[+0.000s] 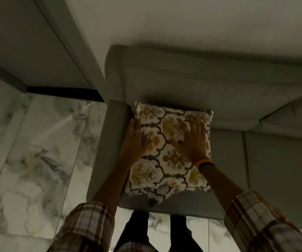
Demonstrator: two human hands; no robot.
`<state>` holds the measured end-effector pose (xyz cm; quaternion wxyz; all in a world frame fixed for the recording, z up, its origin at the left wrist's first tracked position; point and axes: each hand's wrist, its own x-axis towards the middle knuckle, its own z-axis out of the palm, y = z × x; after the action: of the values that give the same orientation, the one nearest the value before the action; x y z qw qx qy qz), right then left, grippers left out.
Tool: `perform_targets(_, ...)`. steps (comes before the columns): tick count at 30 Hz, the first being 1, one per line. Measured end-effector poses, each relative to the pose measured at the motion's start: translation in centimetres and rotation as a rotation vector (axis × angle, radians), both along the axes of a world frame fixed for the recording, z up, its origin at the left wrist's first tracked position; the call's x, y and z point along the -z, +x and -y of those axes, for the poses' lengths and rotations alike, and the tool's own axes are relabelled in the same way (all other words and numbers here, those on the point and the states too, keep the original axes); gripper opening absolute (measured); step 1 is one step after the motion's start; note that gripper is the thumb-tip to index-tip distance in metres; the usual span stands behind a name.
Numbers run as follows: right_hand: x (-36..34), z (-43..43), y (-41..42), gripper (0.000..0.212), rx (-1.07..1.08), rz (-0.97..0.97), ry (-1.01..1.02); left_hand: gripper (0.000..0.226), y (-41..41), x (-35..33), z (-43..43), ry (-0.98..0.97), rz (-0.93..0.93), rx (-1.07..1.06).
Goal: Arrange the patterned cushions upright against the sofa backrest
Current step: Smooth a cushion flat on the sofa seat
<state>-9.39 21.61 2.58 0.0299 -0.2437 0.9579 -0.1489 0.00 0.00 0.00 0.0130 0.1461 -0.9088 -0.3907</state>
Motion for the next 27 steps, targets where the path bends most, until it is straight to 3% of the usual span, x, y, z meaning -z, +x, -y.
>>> perform_targets(5, 5.3, -6.3, 0.6, 0.090, 0.523, 0.323, -0.216, 0.100, -0.3, 3.5, -3.1, 0.367, 0.125, -0.325)
perform_targets(8, 6.9, -8.4, -0.4, 0.073, 0.858, 0.776, -0.731, 0.109, -1.0, 3.1, -4.6, 0.385, 0.190, -0.460)
perform_targets(9, 7.3, -9.4, -0.8, 0.064, 0.882, 0.930, -0.888, 0.108, -1.2, 3.6, -5.0, 0.377, 0.211, -0.503)
perform_targets(11, 7.2, -11.5, -1.4, 0.054, 0.805, 1.046, -0.980, 0.099, -1.8, 2.8, -6.5, 0.355, 0.189, -0.577)
perform_targets(15, 5.1, -16.2, -1.6, 0.044, 0.662, 0.871, -1.103, 0.104, -3.3, -1.2, -12.1, 0.404, 0.008, -0.582)
perform_targets(19, 2.9, -24.8, -3.2, 0.057, 0.674, 0.656, -1.193, 0.087, -5.8, -2.4, -21.0, 0.426, -0.137, -0.459)
perform_targets(21, 2.4, -30.1, -5.2, 0.054, 0.689, 0.592, -1.188, 0.086, -7.9, -1.7, -25.9, 0.435, -0.144, -0.376)
perform_targets(24, 3.5, -37.6, -9.3, 0.043, 0.730, 0.575, -1.219, 0.105, -11.6, 0.5, -32.2, 0.384, -0.048, -0.286)
perform_targets(27, 6.2, -43.4, -13.4, 0.049, 0.683, 0.562, -1.206, 0.122, -15.6, 4.2, -37.3, 0.459, 0.019, -0.232)
